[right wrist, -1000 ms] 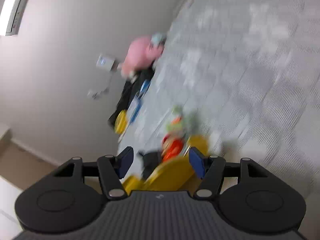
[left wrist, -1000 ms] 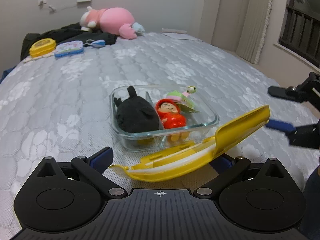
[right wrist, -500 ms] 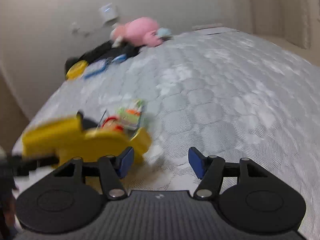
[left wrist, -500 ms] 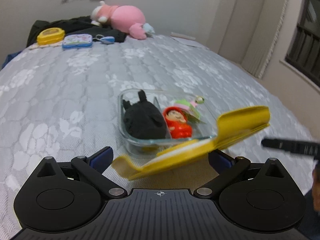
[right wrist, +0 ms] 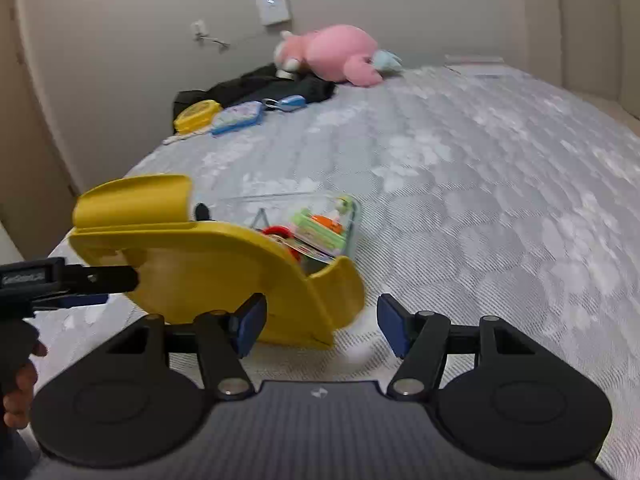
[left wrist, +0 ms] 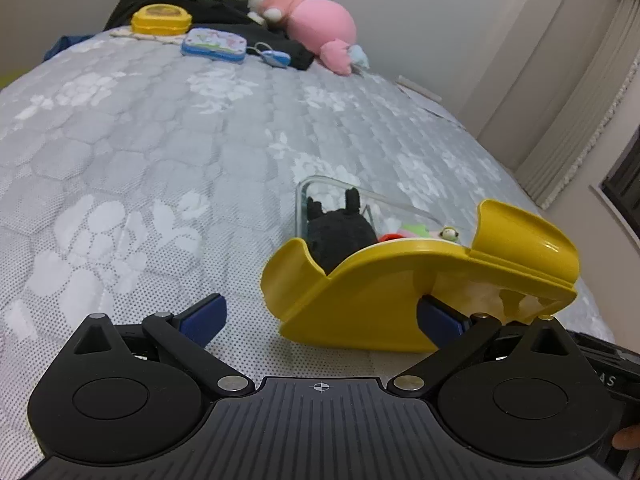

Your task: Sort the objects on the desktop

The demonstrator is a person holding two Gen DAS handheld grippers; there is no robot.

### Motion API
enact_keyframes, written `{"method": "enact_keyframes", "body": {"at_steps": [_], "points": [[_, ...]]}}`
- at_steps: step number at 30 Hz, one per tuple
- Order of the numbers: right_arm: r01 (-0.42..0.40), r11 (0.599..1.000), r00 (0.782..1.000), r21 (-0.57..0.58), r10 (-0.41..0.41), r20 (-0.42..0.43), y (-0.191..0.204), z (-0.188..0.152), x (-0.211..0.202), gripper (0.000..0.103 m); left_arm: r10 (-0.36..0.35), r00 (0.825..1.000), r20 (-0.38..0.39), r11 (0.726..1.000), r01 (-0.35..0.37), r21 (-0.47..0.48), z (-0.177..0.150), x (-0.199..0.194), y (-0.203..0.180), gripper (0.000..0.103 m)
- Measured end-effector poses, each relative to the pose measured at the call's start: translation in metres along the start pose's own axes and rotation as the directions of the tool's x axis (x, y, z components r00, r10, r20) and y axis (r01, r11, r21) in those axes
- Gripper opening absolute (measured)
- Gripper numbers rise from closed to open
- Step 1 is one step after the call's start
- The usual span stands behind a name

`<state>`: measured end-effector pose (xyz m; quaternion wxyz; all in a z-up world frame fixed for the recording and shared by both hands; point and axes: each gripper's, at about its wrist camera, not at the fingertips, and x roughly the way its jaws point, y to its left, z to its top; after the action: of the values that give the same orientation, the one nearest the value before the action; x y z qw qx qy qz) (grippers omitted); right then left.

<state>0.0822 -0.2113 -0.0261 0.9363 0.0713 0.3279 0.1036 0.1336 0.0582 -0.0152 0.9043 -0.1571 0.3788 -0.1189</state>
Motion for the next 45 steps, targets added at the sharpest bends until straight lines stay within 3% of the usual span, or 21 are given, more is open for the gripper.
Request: {"method": "enact_keyframes", "body": {"at_steps": [4,8,11,14,17,19,22,23,26,28,30,33,36,39,41,45], "points": [[0.017,0.999,0.998,-0.032,-0.015,0.055,0.003,-0.002,-0.008,0.066,0.018,1.0,-0.001,1.0,-0.018,0.009,-0.001,0.001,0.0,0.103],[-0.014,1.0,0.997,0.016,0.012,0.07,-0.003,-0.001,-0.014,0.067,0.006,1.0,-0.006,1.0,-0.006,-0.017,0.001,-0.001,0.003,0.103],[-0.086,0.993,0.99,0.083,0.076,0.118,-0.011,0.002,-0.04,0.068,-0.045,0.996,0.079,0.997,0.05,-0.055,0.008,-0.028,0.008,0.103],[-0.141,0.983,0.976,0.121,0.118,0.18,-0.019,0.004,-0.08,0.069,-0.149,0.964,0.22,0.977,0.178,-0.12,0.012,-0.073,0.018,0.103],[-0.102,0.989,0.98,0.102,0.082,0.184,-0.024,0.013,-0.105,0.07,-0.156,0.935,0.317,0.968,0.208,-0.137,0.016,-0.097,0.021,0.103],[-0.069,0.991,0.989,0.113,0.054,0.137,-0.029,0.029,-0.103,0.069,-0.141,0.948,0.285,0.959,0.202,-0.198,0.024,-0.09,0.015,0.103],[-0.075,0.983,0.997,0.17,0.067,0.048,-0.034,0.064,-0.08,0.042,-0.028,0.996,0.089,0.95,0.054,-0.306,0.032,-0.056,-0.004,0.103],[-0.072,0.981,0.997,0.182,0.072,0.005,-0.033,0.077,-0.066,0.041,-0.063,0.998,0.026,0.955,0.068,-0.288,0.03,-0.043,-0.011,0.103],[-0.021,0.994,0.993,0.105,0.034,-0.115,-0.017,0.114,-0.021,0.043,-0.196,0.969,-0.148,0.969,0.168,-0.18,0.012,-0.014,-0.032,0.103],[-0.016,0.999,0.98,0.033,0.022,-0.2,0.001,0.131,0.013,0.047,-0.2,0.935,-0.293,0.979,0.182,-0.088,-0.002,0.003,-0.041,0.103],[-0.027,0.998,0.962,-0.053,0.011,-0.273,0.022,0.139,0.048,0.054,-0.16,0.91,-0.383,0.987,0.158,-0.037,-0.011,0.02,-0.04,0.103],[-0.004,0.966,0.938,-0.258,-0.086,-0.335,0.054,0.134,0.092,0.054,-0.096,0.895,-0.435,0.995,0.078,-0.06,-0.011,0.04,-0.021,0.103],[0.032,0.911,0.913,-0.411,-0.193,-0.358,0.074,0.117,0.122,0.049,-0.148,0.9,-0.409,0.987,0.111,-0.114,-0.004,0.039,-0.01,0.103],[0.084,0.894,0.89,-0.439,-0.265,-0.37,0.071,0.103,0.144,0.045,-0.171,0.905,-0.391,0.984,0.138,-0.11,-0.002,0.037,-0.007,0.103],[0.077,0.915,0.898,-0.396,-0.236,-0.372,0.063,0.101,0.146,0.032,-0.191,0.894,-0.405,0.98,0.155,-0.122,-0.004,0.04,-0.005,0.103],[0.084,0.956,0.939,-0.28,-0.17,-0.299,0.061,0.117,0.113,0.024,-0.194,0.893,-0.405,0.979,0.151,-0.136,-0.007,0.041,0.001,0.103]]}}
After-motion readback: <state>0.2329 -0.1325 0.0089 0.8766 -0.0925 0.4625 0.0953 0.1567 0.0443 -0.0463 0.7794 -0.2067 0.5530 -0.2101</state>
